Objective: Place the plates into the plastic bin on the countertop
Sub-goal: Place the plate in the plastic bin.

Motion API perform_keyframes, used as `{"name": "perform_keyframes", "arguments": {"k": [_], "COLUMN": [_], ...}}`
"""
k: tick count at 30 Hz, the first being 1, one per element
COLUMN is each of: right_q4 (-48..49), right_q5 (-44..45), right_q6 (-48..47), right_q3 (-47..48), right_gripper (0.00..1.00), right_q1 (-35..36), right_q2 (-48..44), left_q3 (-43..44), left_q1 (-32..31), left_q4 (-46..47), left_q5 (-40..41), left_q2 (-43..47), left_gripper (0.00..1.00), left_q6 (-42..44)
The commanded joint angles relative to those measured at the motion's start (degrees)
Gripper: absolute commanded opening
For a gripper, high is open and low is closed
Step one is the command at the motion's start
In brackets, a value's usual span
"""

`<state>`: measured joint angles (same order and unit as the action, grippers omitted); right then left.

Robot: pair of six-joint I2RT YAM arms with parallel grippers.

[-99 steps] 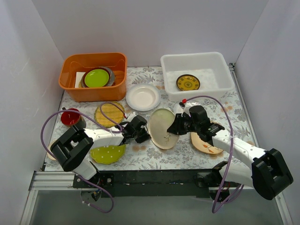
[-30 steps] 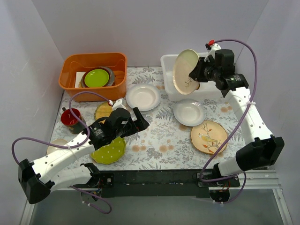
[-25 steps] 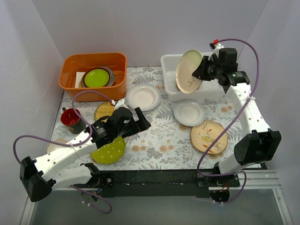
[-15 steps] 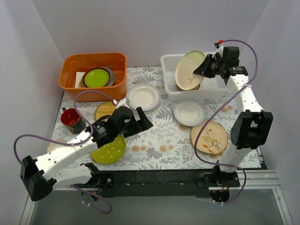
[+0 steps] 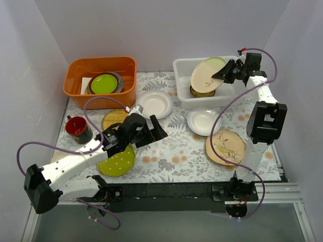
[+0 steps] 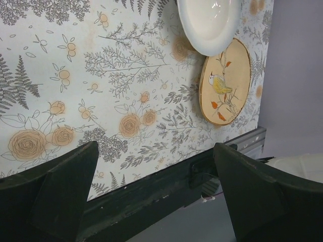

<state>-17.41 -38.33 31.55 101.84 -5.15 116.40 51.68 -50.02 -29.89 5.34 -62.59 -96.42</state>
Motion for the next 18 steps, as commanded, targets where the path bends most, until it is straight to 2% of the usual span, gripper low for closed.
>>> {"name": "perform_keyframes", "arguments": {"k": [1,18], "right_q4": [8.0,7.04], "right_q5": [-6.5,-4.3], "right_q6": [2.46,0.71], "right_q3": [3.46,-1.47], "right_gripper": [0.01,0.01], "right_q1": [-0.13,-0.13], "right_q2": [-1.17,2.86], "left_q3": [2.64,2.2], "left_q1": [-0.17,-0.17], "left_q4": [1.15,1.85], "left_q5": [-0.51,-1.13], "left_q2": [0.1,-1.04], "left_gripper": [0.98,0.98], "left_q6": [1.06,0.53]}}
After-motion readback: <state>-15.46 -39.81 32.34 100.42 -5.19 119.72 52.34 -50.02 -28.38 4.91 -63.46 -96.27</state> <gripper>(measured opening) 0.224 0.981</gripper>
